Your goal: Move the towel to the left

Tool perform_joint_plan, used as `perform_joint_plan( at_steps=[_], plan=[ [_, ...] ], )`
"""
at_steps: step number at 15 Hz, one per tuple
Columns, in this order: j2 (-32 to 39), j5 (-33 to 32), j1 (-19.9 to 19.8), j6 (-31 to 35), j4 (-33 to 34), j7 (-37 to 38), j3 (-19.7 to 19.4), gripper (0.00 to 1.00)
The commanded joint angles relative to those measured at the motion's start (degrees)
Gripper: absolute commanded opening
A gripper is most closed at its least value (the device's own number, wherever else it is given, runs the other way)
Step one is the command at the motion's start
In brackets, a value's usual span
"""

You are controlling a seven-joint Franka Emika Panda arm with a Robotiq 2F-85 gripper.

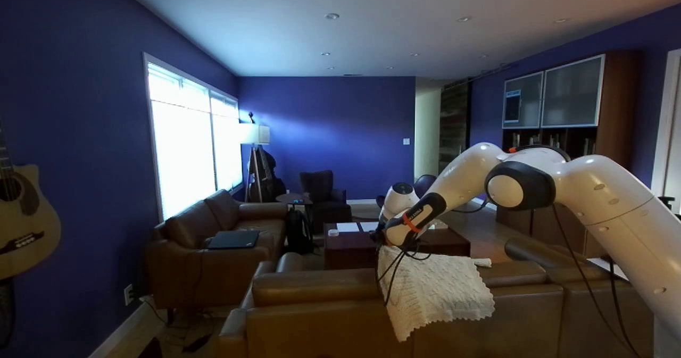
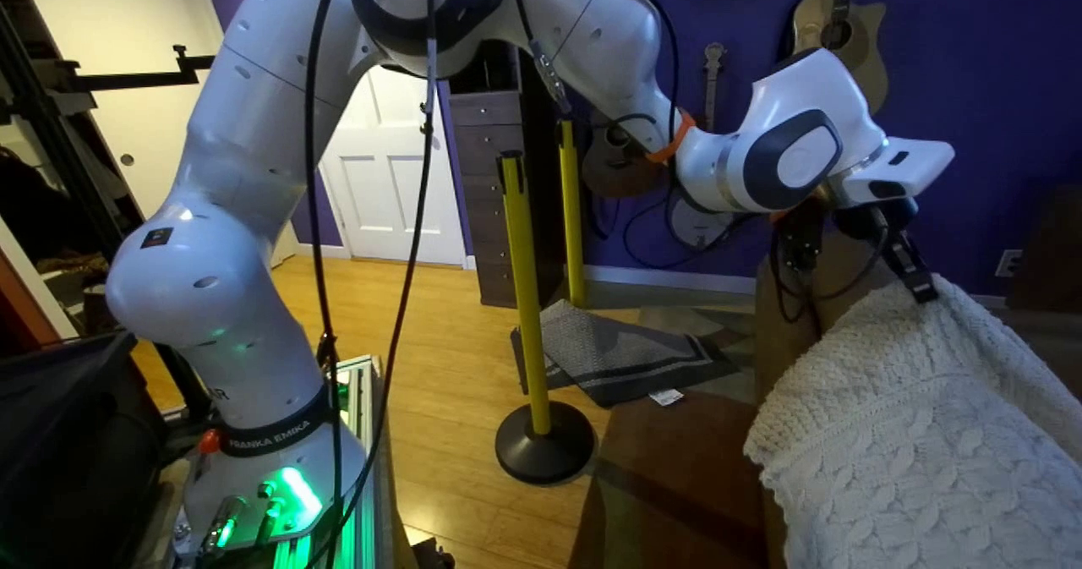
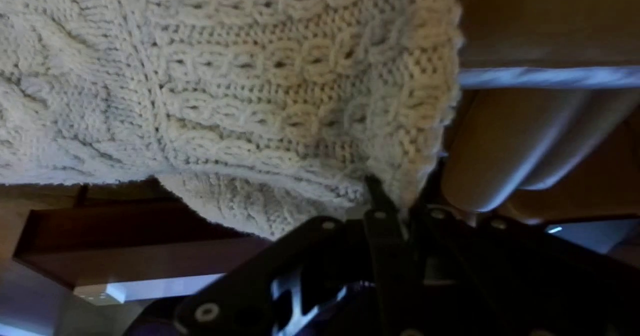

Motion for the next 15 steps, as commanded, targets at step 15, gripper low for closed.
perform_joint_plan(
  at_steps=[15],
  plan=[
    [-17.0,5.5,-0.3,2.6,-27.0,-20.1,10.9,0.08]
  ],
)
